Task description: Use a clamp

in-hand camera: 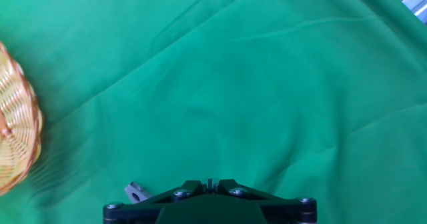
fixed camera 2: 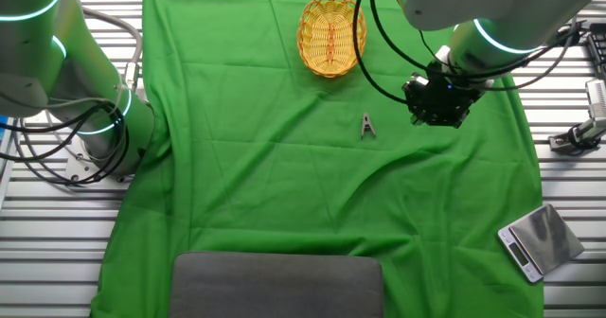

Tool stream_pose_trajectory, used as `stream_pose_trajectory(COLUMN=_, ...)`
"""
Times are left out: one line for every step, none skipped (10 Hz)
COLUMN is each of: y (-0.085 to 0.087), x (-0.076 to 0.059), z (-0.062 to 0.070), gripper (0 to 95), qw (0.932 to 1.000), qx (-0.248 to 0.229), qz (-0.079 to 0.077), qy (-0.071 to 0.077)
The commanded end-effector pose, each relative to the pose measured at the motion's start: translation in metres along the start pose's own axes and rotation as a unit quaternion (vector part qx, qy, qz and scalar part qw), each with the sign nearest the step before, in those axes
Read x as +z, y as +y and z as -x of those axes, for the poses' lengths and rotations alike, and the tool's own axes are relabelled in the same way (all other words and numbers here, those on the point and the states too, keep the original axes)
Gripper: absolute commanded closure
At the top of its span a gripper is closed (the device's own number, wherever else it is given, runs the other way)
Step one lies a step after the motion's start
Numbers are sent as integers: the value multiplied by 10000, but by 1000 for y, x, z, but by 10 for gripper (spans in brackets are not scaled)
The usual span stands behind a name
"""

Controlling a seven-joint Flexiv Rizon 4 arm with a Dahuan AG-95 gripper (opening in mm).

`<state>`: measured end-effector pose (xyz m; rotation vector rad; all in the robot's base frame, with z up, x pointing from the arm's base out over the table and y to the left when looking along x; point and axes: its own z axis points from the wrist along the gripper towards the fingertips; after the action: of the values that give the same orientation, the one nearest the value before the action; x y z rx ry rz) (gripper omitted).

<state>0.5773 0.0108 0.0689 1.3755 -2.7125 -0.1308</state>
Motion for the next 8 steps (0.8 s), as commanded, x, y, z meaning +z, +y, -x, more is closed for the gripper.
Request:
stream_pose_trajectory(y=0, x=0, z=0, gripper=950, qw=9997, qx=-230, qz=95, qy=-9)
stream_pose_trajectory(y=0, x=0, z=0, gripper=950, qw=9994, qx=-309, qz=123, qy=-19)
stream_pose_trajectory(y=0, x=0, z=0, gripper=950, qw=9991, qx=-405, qz=128, qy=-13)
stream_pose_trajectory(y=0, x=0, z=0, gripper=950, qw=9986, qx=-508, qz=149, qy=-24)
stream_pose_trajectory(y=0, x=0, z=0, gripper=950, qw=9981, qx=-584, qz=178, qy=-30)
stream_pose_trajectory(y=0, x=0, z=0, gripper=950, qw=9976, qx=-663, qz=196, qy=-29)
stream_pose_trajectory(y=0, x=0, z=0, gripper=950, qw=9974, qx=-693, qz=213, qy=-28)
stream_pose_trajectory(y=0, x=0, z=0, gripper=950, qw=9971, qx=-728, qz=225, qy=-22)
